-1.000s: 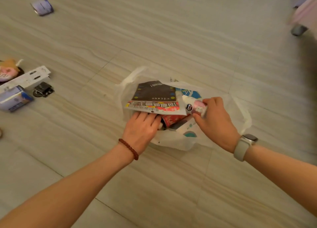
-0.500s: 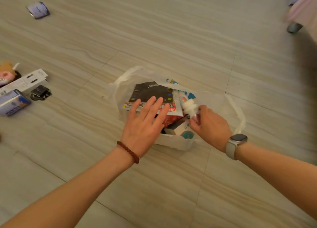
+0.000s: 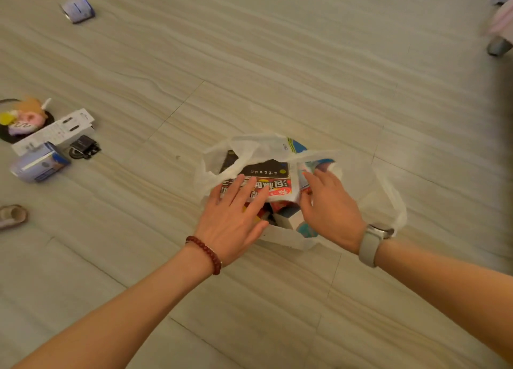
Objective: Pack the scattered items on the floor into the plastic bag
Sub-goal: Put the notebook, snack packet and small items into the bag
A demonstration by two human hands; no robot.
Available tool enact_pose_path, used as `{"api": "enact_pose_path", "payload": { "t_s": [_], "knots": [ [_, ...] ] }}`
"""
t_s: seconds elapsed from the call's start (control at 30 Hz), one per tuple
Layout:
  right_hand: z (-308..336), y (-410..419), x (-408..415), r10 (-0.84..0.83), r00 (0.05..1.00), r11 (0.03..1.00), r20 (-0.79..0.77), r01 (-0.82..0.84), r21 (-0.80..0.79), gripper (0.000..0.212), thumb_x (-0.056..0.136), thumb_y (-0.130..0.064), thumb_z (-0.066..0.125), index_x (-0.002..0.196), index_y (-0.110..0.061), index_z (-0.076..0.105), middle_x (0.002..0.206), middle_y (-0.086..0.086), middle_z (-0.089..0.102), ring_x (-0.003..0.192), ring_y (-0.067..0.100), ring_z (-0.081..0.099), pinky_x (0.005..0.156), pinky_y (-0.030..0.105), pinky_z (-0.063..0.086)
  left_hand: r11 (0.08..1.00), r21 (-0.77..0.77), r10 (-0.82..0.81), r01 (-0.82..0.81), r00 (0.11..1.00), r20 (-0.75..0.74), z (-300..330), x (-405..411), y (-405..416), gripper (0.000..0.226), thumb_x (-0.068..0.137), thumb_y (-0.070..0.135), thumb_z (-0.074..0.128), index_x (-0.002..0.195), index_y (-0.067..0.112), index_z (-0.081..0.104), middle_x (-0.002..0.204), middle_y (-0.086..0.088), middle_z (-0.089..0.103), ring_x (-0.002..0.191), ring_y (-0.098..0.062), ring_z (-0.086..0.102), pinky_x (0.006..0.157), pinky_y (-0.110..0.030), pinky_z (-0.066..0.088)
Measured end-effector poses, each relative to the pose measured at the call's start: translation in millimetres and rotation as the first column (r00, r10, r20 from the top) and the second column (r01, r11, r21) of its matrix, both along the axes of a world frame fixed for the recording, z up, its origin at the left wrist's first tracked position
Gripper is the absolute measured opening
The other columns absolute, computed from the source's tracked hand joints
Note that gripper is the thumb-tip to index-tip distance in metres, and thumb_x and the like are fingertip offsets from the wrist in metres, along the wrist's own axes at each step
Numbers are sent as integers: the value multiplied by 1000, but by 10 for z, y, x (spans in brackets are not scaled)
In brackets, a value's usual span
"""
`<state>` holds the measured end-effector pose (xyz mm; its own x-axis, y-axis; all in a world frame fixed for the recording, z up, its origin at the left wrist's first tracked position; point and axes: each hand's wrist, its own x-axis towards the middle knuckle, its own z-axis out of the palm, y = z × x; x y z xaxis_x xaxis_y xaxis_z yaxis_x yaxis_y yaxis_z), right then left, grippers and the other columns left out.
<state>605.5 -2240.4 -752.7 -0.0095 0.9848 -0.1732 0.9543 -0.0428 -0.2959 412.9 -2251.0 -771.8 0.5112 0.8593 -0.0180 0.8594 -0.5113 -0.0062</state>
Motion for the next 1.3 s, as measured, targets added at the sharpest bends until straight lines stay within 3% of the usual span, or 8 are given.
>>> {"api": "enact_pose_path", "payload": {
  "t_s": [0.13,0.23,0.33,0.47,0.73,0.97,1.03,1.3],
  "knots": [
    [490,-17,-113,112,992,970,52,-98,-224,32,92,-17,38,119,-7,50,127,15,53,116,30,46,95,40,39,994,-104,-39,42,999,32,498,-128,-221,48,76,42,49,119,21,48,124,-8,60,115,-24,57,91,-43,48],
    [1046,-213,-149,106,994,964,6,-101,-247,38,90,-15,42,127,-8,47,134,11,50,125,30,42,105,42,36,946,-284,193,-156,975,107,1085,-256,-447,47,82,30,51,127,20,42,133,-8,51,124,-25,46,101,-44,39],
    [1741,-428,-274,152,988,957,-27,-154,-245,40,88,-16,45,128,-9,47,134,11,50,125,30,43,105,44,36,737,-469,590,-487,802,95,1826,-378,-626,54,90,27,46,140,20,26,149,-11,25,137,-29,24,109,-44,25],
    [2827,-539,-480,111,988,947,-110,-139,-290,40,91,-18,42,130,-10,46,134,12,51,127,29,41,107,42,34,483,-547,856,-684,499,131,2936,-458,-764,51,91,25,46,138,14,32,147,-14,28,134,-30,28,107,-45,26],
    [4710,-437,-992,183,937,907,-297,-278,-316,36,90,-13,44,125,-7,51,118,19,59,110,35,53,93,45,45,364,-490,926,-792,252,281,4838,-831,-904,43,89,19,50,131,11,43,134,-15,47,124,-32,41,100,-48,33],
    [5383,-133,-1833,166,939,859,-300,-288,-424,39,93,-13,41,131,-6,45,132,19,50,121,33,48,101,40,41,208,-586,955,-783,32,296,5440,-1611,-765,42,89,19,50,129,9,44,131,-18,47,118,-34,47,100,-50,39],
    [5485,34,-2165,159,938,855,-309,-287,-431,39,93,-13,40,131,-6,44,133,20,49,120,32,48,101,36,39,206,-598,951,-775,15,309,5535,-1922,-576,41,89,19,50,129,9,45,131,-18,47,117,-34,47,100,-49,39],
    [5749,811,-3248,170,923,860,-345,-310,-405,38,94,-14,40,132,-7,44,134,18,49,123,31,47,103,35,36,303,-514,933,-803,140,331,5829,-3176,124,39,89,19,50,126,11,48,130,-14,49,119,-32,45,102,-44,36]
  ]
}}
